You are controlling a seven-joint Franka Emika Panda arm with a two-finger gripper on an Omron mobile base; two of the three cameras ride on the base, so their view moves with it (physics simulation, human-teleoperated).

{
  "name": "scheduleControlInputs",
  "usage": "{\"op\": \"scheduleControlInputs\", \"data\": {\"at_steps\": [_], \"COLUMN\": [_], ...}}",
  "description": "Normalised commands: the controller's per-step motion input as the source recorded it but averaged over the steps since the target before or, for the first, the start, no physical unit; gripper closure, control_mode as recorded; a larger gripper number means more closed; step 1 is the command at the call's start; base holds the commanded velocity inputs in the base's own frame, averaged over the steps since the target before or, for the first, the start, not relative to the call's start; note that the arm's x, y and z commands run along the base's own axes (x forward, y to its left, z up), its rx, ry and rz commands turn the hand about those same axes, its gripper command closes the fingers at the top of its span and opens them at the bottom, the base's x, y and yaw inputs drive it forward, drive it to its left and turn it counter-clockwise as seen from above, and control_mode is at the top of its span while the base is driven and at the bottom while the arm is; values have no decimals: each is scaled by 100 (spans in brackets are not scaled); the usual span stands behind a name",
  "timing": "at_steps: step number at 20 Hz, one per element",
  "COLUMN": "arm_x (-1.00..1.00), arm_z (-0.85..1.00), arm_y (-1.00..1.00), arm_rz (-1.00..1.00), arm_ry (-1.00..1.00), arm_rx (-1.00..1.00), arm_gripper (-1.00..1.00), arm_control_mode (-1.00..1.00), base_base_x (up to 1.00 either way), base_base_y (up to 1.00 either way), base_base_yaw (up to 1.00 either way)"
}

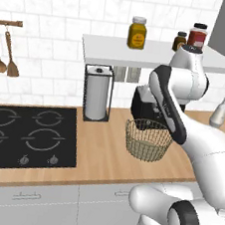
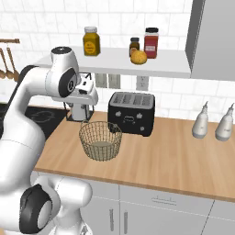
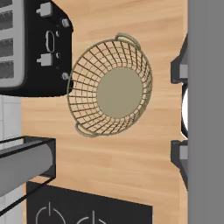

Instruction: Open the cabinet, pick up the bread from the cabinet and place it in the basket. Then move the basket to the dining counter.

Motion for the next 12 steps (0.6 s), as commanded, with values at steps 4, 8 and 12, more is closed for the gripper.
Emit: {"op": "scheduleControlInputs", "data": {"at_steps": [4,8,12], "arm_x": [-23,-72,-28], "arm_z": [0,15,35], "arm_y": [0,-12,-21], "arm_rz": [0,0,-3], "arm_ry": [-5,-21,-16], "arm_rx": [0,0,0], "arm_gripper": [-100,-100,-100], "arm_control_mode": [-100,-100,-100], "base_base_x": [0,0,0], "base_base_y": [0,0,0], "base_base_yaw": [0,0,0]}}
